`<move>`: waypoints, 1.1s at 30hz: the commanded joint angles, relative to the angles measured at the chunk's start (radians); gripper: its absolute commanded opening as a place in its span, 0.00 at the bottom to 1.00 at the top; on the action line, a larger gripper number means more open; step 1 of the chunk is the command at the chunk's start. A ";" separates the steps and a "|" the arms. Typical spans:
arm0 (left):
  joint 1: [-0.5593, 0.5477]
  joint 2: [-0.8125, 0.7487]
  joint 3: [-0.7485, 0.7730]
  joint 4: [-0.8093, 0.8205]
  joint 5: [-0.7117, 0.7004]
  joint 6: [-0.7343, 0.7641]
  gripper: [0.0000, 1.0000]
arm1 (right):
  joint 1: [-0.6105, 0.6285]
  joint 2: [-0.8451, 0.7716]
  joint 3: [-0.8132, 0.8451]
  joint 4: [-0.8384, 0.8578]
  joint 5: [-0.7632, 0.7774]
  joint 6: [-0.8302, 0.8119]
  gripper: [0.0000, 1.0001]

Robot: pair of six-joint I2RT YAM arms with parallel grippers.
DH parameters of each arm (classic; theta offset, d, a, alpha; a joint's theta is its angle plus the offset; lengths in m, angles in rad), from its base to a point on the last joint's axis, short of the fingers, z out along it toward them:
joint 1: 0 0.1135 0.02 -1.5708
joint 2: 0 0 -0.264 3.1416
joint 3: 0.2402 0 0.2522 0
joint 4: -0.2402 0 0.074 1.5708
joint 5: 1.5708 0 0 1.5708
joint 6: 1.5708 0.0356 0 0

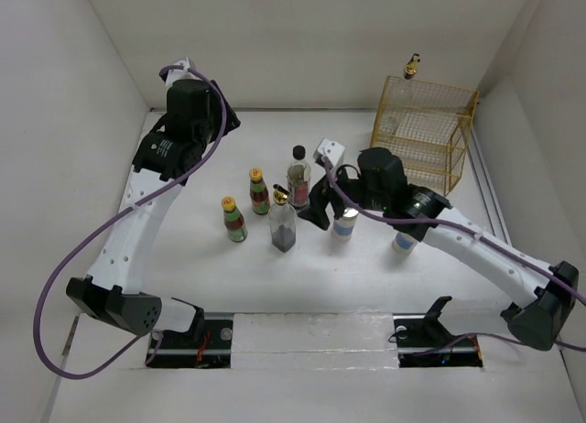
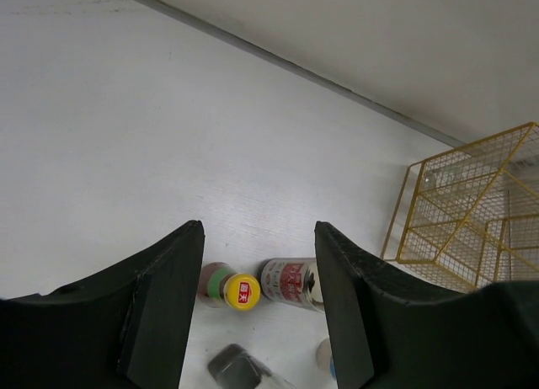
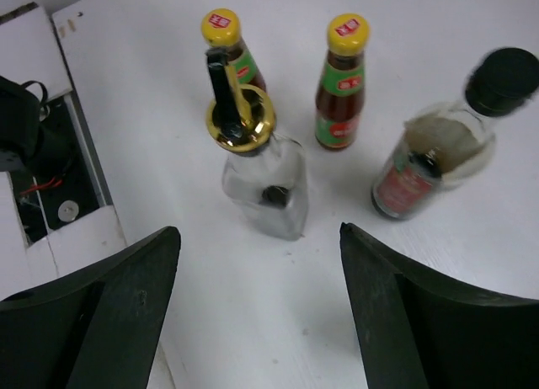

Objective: Organize the condiment bottles

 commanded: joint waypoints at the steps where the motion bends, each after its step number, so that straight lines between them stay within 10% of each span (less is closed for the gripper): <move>1: -0.001 -0.011 0.019 0.010 -0.008 0.000 0.51 | 0.048 0.042 -0.013 0.204 -0.003 -0.002 0.82; 23: -0.001 -0.031 -0.027 0.018 0.052 0.009 0.51 | 0.149 0.297 -0.052 0.631 0.190 0.078 0.74; 33: -0.001 -0.022 -0.027 0.018 0.043 0.009 0.51 | 0.158 0.263 -0.018 0.604 0.233 0.087 0.08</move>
